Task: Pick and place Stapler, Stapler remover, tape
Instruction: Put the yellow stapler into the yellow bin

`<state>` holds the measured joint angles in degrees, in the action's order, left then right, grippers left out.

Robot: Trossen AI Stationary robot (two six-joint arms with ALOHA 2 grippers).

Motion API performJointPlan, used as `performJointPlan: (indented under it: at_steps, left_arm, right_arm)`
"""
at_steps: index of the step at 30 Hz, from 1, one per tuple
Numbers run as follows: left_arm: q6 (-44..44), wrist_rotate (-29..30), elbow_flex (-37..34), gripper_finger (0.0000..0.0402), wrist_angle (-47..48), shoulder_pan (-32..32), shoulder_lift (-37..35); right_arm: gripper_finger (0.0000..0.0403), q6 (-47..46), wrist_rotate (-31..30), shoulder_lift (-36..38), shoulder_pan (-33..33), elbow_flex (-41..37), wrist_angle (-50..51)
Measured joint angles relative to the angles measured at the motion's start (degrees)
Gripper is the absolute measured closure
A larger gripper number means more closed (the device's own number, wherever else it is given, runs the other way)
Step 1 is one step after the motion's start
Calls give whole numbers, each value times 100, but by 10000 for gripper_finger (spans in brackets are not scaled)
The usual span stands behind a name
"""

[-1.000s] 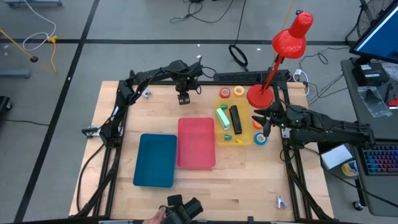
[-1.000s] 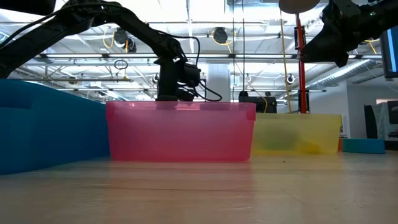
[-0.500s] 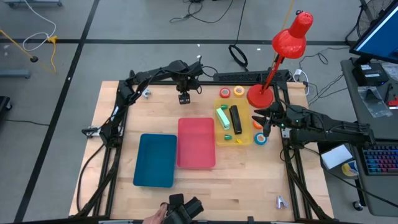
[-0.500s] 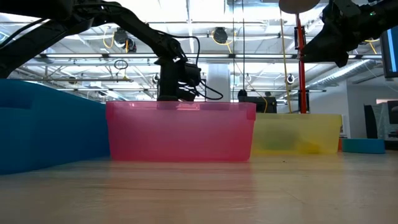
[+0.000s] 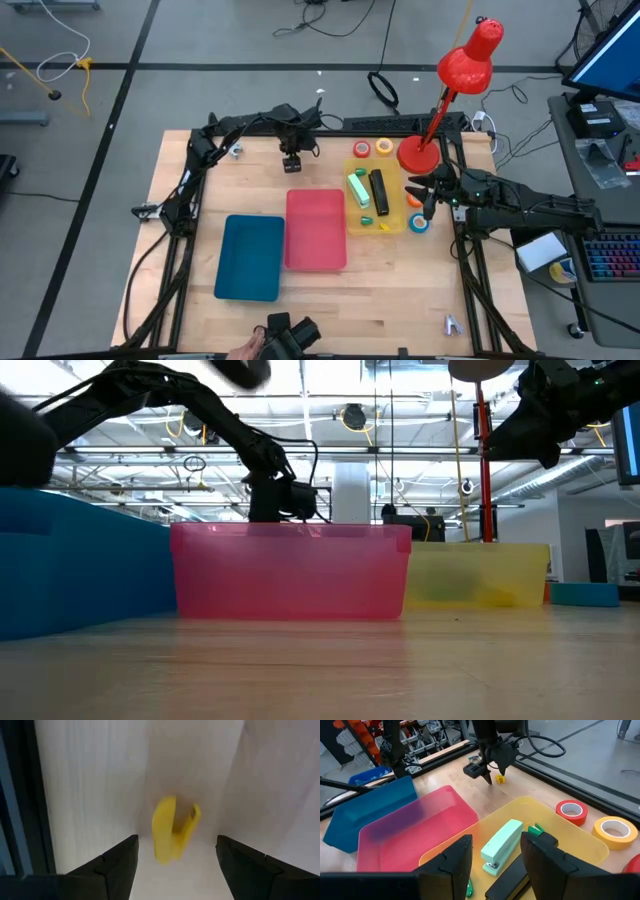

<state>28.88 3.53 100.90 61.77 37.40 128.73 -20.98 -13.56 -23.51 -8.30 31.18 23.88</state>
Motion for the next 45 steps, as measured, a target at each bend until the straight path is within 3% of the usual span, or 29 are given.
performJointPlan:
  at_steps: [15,21,30,33,40,45]
  left_arm:
    - [135,-5,-244,148,-846,0,-31]
    - [203,-177,-244,209,-891,3,-22]
    - [-16,-162,-242,342,-830,3,-17]
    - [-76,-173,-184,350,-729,3,-11]
    - [-498,-273,725,350,300,-55,29]
    - [-828,-1016,1873,342,669,-397,22]
  right_arm:
    - [244,-454,-9,0,-1,0,-2]
    - [244,-561,4,0,-2,0,-2]
    - [247,-561,7,0,-2,0,-2]
    - [246,-561,9,0,-2,0,-2]
    - [247,-552,9,0,-2,0,-2]
    - [248,-539,9,-2,-2,0,-2]
